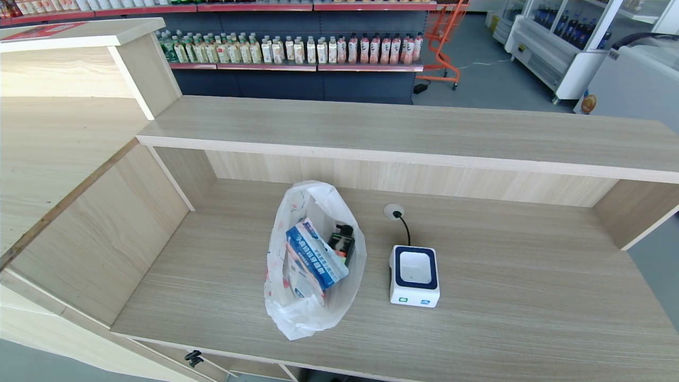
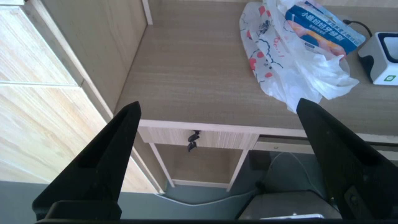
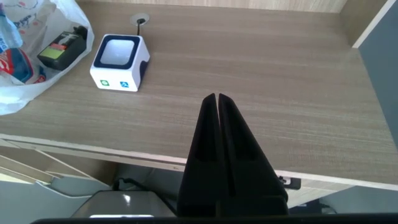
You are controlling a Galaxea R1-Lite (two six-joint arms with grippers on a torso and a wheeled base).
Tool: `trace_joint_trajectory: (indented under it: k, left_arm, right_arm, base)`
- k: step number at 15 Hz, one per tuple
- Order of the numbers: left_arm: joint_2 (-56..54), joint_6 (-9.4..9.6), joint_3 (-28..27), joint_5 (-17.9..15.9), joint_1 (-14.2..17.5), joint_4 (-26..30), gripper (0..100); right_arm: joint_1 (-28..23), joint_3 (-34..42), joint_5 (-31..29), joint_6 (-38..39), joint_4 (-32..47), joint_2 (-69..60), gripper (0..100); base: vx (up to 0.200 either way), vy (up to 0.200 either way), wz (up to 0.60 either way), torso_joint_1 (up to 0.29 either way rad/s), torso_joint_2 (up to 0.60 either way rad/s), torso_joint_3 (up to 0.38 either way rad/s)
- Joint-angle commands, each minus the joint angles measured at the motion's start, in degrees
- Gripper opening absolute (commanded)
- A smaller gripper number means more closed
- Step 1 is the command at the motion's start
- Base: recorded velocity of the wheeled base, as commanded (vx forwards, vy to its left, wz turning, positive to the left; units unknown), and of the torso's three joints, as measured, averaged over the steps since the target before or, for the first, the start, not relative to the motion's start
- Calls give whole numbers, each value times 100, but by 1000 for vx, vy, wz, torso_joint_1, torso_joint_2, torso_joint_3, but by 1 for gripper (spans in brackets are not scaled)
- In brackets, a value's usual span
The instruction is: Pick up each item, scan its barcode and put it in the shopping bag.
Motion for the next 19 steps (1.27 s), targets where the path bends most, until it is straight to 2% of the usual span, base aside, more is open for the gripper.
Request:
trace_joint_trajectory:
  k: [1,5,19]
  left_arm:
    - [-2,3,-1,1,1,2,100]
    - [-2,3,-1,1,1,2,100]
    - [-2,-5,-1,1,1,2,100]
  right_arm:
    - [2,0,3,1,-2,11,0]
    - [2,0,3,1,-2,11,0]
    - [2,0,3,-34,-2,11,0]
  base:
    - [0,0,0,0,0,0]
    - [0,-150,0,2,2,1]
    - [0,0,0,0,0,0]
